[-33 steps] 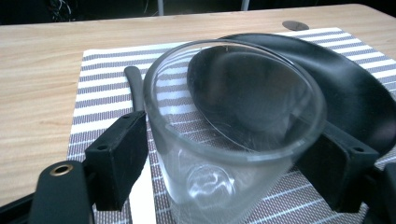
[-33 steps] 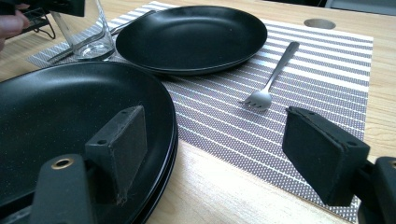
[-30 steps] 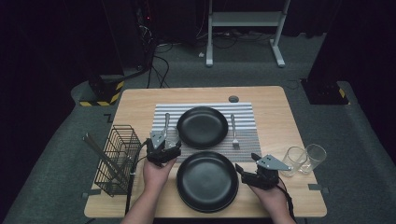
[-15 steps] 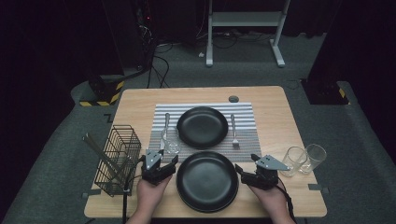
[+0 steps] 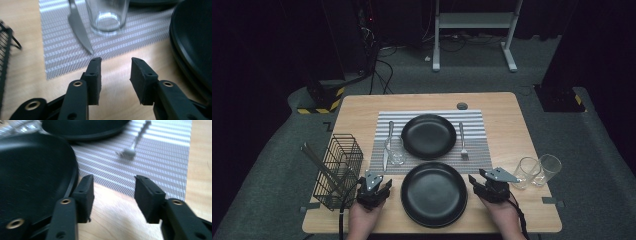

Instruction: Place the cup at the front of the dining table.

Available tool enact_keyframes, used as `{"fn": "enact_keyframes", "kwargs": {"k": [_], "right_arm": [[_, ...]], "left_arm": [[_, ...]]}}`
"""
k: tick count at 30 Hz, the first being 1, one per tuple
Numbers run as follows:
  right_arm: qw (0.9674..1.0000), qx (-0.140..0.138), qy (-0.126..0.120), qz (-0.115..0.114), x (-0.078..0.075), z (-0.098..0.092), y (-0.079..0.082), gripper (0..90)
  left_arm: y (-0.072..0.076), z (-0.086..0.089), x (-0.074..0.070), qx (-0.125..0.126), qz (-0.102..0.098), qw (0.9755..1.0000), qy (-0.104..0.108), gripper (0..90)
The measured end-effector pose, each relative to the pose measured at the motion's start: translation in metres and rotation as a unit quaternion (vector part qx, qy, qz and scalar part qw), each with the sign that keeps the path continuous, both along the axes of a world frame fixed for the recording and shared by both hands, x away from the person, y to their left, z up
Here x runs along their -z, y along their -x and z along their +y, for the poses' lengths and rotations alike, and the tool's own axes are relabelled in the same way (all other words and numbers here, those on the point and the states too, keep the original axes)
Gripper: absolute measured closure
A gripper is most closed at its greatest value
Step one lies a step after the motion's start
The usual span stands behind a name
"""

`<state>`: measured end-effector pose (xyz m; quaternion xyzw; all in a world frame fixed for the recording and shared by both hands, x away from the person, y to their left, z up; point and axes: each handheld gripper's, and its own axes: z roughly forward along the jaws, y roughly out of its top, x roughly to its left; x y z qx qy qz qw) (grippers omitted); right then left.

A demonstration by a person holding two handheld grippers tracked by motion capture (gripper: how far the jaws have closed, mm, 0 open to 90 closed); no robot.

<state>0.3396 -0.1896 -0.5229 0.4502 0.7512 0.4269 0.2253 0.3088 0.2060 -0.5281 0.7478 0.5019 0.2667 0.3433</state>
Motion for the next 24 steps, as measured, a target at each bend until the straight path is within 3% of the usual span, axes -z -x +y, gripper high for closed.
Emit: {"fn": "enact_keyframes", "kwargs": {"k": [2,7,9,12,24], "right_arm": [[0.9999,0.006,0.008,0.014,0.004,-0.001,-0.002,56.0],[0.9980,0.016,0.031,0.053,0.011,0.002,-0.006,54.6],[0.9973,0.020,0.043,0.057,0.012,0.005,-0.006,53.5],[0.9965,0.020,0.063,0.050,0.012,0.009,-0.004,51.4],[0.9962,0.027,0.063,0.054,0.012,0.010,-0.005,42.3]], "left_arm": [[0.000,0.001,0.004,0.006,0.014,0.9999,0.006,56.7],[0.000,0.001,0.005,0.012,0.016,0.9998,0.003,43.6],[-0.002,0.002,0.006,0.015,0.020,0.9996,0.013,40.7],[-0.002,0.000,0.006,0.023,0.022,0.9994,0.011,36.6],[-0.003,-0.001,0.006,0.027,0.022,0.9993,0.010,32.7]]}}
